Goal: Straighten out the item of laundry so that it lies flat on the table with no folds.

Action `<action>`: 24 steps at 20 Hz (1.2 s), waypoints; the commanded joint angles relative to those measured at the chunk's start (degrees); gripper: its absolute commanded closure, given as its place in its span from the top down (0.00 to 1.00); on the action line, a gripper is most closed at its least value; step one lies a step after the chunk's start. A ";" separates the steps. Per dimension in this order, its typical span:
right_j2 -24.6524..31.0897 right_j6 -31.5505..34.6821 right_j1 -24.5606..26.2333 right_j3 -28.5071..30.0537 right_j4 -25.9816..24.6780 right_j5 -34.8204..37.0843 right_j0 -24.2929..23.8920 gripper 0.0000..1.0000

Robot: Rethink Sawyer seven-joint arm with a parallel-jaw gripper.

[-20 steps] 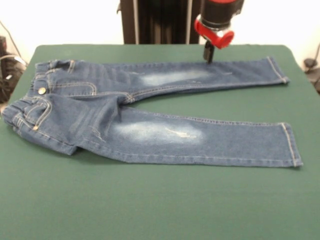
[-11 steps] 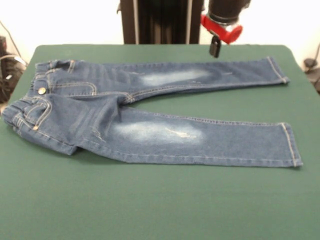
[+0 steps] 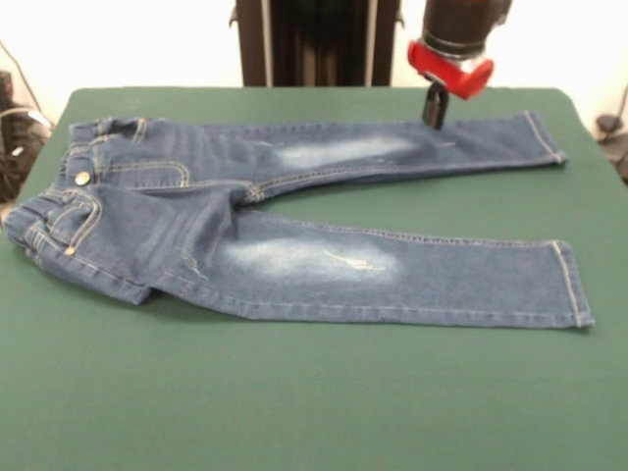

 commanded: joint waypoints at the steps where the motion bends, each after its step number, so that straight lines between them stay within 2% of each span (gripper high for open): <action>1: 2.08 -1.73 0.00 -10.92 -1.47 10.21 0.37 0.00; 12: 0.54 -1.68 -0.43 -18.60 -4.47 17.91 2.57 0.00; 22: 1.80 -5.13 4.32 -27.10 -10.01 20.47 1.09 0.00; 24: 3.77 -8.32 5.77 -29.20 -11.75 21.52 -0.55 0.00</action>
